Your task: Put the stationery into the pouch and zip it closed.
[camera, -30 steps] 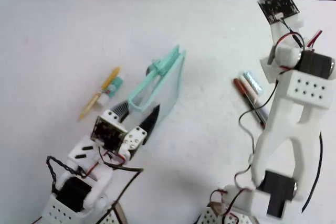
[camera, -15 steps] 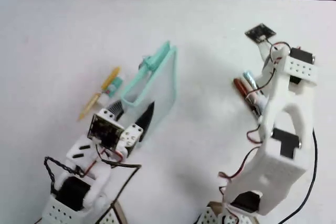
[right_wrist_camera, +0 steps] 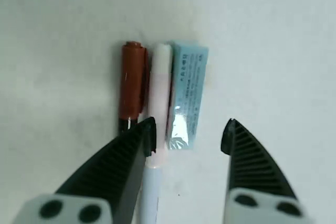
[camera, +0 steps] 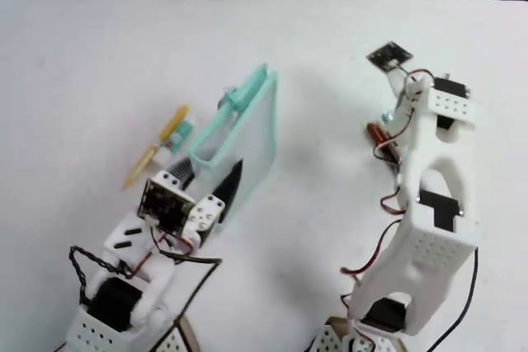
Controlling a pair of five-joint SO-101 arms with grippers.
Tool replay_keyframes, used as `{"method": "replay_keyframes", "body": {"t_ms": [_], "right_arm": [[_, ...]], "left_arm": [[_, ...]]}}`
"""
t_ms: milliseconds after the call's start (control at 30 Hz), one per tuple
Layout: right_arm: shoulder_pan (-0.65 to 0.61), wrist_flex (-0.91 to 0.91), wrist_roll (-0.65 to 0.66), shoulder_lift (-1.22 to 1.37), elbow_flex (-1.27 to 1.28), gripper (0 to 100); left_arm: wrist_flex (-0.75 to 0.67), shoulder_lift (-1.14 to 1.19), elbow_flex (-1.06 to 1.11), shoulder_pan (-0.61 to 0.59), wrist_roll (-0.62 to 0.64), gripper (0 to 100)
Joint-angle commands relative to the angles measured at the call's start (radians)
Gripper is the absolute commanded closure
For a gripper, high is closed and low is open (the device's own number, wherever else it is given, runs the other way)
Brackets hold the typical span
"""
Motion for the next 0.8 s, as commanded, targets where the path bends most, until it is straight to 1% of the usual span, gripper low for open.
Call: {"method": "replay_keyframes", "body": {"t_ms": [0,133,233,300,467,533,600,700,767], "right_arm": [[-0.021,-0.031,-0.051,-0.019,-0.034,79.0],[-0.031,-0.097,-0.061,0.018,-0.031,79.3],[-0.03,-0.15,-0.061,0.073,-0.057,83.1],[-0.031,-0.153,-0.057,0.122,-0.083,84.8],[-0.018,-0.15,-0.061,0.225,-0.187,85.4],[0.001,-0.145,-0.061,0.242,-0.213,90.2],[0.01,-0.122,-0.061,0.245,-0.235,98.1],[0.018,-0.067,-0.057,0.245,-0.262,96.3],[0.019,-0.024,-0.055,0.243,-0.29,98.2]], "left_arm": [[-0.009,0.005,-0.005,-0.008,-0.011,84],[-0.009,0.005,-0.005,-0.01,-0.011,84],[-0.009,0.005,-0.005,-0.007,-0.011,84],[-0.009,0.005,-0.005,-0.007,-0.011,84],[-0.009,0.005,-0.005,-0.007,-0.011,84],[-0.009,0.005,-0.005,-0.007,-0.011,84],[-0.009,0.005,-0.002,-0.005,-0.011,84],[-0.034,0.005,0.009,-0.005,-0.011,84],[-0.054,0.005,0.026,-0.005,-0.011,84]]}}
